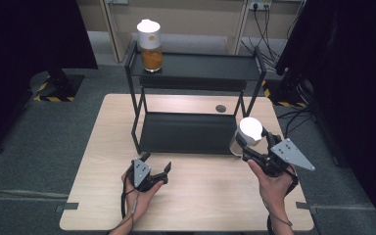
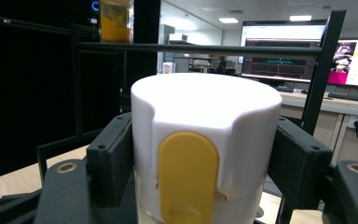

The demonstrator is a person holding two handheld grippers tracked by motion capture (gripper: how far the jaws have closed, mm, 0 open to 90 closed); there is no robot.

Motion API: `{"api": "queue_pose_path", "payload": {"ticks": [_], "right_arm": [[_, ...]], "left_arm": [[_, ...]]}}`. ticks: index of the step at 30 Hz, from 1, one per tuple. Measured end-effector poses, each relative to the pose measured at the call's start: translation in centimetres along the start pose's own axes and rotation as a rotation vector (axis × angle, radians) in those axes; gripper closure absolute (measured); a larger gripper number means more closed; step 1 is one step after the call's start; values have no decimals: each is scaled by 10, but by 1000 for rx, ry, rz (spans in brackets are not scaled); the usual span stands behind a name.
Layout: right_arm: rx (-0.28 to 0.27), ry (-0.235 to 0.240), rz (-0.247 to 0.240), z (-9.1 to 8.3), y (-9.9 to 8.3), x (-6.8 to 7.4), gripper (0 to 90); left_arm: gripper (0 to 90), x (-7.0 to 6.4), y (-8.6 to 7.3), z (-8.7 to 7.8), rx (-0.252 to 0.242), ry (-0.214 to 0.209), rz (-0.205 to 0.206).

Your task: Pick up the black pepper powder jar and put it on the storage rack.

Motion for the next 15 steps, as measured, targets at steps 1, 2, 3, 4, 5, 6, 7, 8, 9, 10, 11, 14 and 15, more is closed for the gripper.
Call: {"api": "queue_pose_path", "payload": {"ticks": [1, 2, 3, 4, 5, 6, 7, 8, 9, 10, 11, 14, 15], "right_arm": [[-1, -2, -2, 1, 2, 0, 309], [-2, -3, -2, 2, 3, -1, 309], [-4, -6, -2, 3, 4, -1, 308], [-5, -8, 0, 4, 5, -1, 308], [-8, -10, 1, 4, 6, -2, 308], [-9, -12, 1, 5, 8, -2, 309], [-11, -13, 0, 6, 10, -3, 308], [-13, -15, -2, 6, 11, -3, 308], [-16, -17, -1, 7, 13, -4, 309], [-18, -19, -1, 7, 14, -4, 309], [-21, -22, 1, 7, 16, -5, 309], [-28, -29, -1, 8, 20, -6, 308], [-31, -30, -2, 8, 22, -7, 309]], "left_arm": [[117, 0, 0, 0, 0, 0, 1], [117, 0, 0, 0, 0, 0, 1], [117, 0, 0, 0, 0, 0, 1], [117, 0, 0, 0, 0, 0, 2], [117, 0, 0, 0, 1, 0, 3], [117, 0, 0, 0, 1, 0, 3], [117, 0, 0, 0, -1, 0, 2], [117, 0, 0, 0, -1, 0, 1], [117, 0, 0, 0, -1, 0, 0], [117, 0, 0, 0, -2, 1, 0], [117, 0, 0, 0, -4, 0, 0], [117, 0, 0, 0, 0, 1, 2], [117, 0, 0, 0, -1, 1, 2]]}}
Point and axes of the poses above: each handheld gripper's, and its own axes: z roughly forward along the jaws, y roughly out of its top, x roughly to its left, the point moved 6 cm from there along z, roughly forward along the jaws, and after that the axes turned 5 degrees about x, right-handed, at the moved point
